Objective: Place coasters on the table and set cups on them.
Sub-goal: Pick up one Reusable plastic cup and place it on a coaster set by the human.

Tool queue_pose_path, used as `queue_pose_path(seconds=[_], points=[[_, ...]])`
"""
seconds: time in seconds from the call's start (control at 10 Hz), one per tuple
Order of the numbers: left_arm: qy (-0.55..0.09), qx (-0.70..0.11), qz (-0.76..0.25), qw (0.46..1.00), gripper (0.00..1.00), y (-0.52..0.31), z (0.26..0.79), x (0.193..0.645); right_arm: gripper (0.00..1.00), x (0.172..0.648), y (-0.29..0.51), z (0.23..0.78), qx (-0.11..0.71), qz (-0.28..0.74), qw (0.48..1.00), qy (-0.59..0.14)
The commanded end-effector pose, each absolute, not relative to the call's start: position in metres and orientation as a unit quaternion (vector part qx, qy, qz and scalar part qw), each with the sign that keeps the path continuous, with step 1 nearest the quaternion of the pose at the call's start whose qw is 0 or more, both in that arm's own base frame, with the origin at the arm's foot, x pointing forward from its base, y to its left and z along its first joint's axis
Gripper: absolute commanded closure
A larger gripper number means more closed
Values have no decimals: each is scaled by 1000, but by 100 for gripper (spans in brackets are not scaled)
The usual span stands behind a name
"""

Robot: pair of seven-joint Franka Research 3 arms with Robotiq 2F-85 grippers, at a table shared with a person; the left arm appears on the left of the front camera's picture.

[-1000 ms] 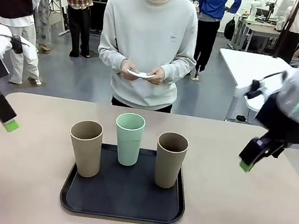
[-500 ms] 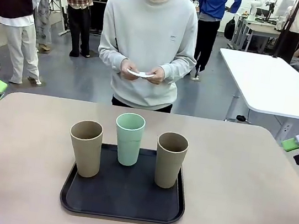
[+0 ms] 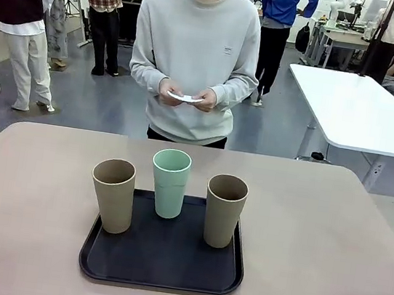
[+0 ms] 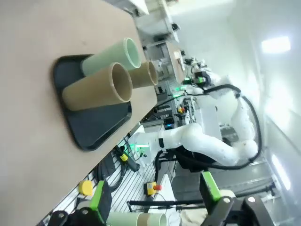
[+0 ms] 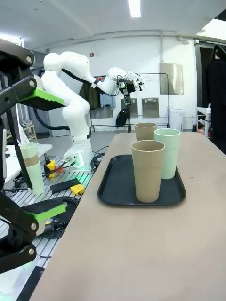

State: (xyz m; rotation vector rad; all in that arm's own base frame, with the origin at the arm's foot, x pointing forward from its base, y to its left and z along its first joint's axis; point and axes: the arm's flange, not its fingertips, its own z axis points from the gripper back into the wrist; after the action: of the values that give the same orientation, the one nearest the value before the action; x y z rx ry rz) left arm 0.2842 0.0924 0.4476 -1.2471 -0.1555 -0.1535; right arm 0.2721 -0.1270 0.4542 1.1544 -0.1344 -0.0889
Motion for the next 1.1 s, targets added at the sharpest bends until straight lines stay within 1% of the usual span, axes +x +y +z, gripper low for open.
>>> queue_pose_path(seconds=[0.0, 0.5, 0.6, 1.0], points=[[-74, -572, -31, 816, 0, 88, 461, 271, 0, 266, -136, 459, 539, -39, 838, -74], [-83, -532, -11, 843, 0, 60, 479, 267, 0, 253, -146, 465, 524, -44, 847, -76], [-72, -546, -28, 835, 0, 83, 477, 279, 0, 258, -144, 465, 525, -63, 846, -76], [-72, -546, -28, 835, 0, 83, 477, 279, 0, 258, -144, 465, 525, -63, 846, -76]])
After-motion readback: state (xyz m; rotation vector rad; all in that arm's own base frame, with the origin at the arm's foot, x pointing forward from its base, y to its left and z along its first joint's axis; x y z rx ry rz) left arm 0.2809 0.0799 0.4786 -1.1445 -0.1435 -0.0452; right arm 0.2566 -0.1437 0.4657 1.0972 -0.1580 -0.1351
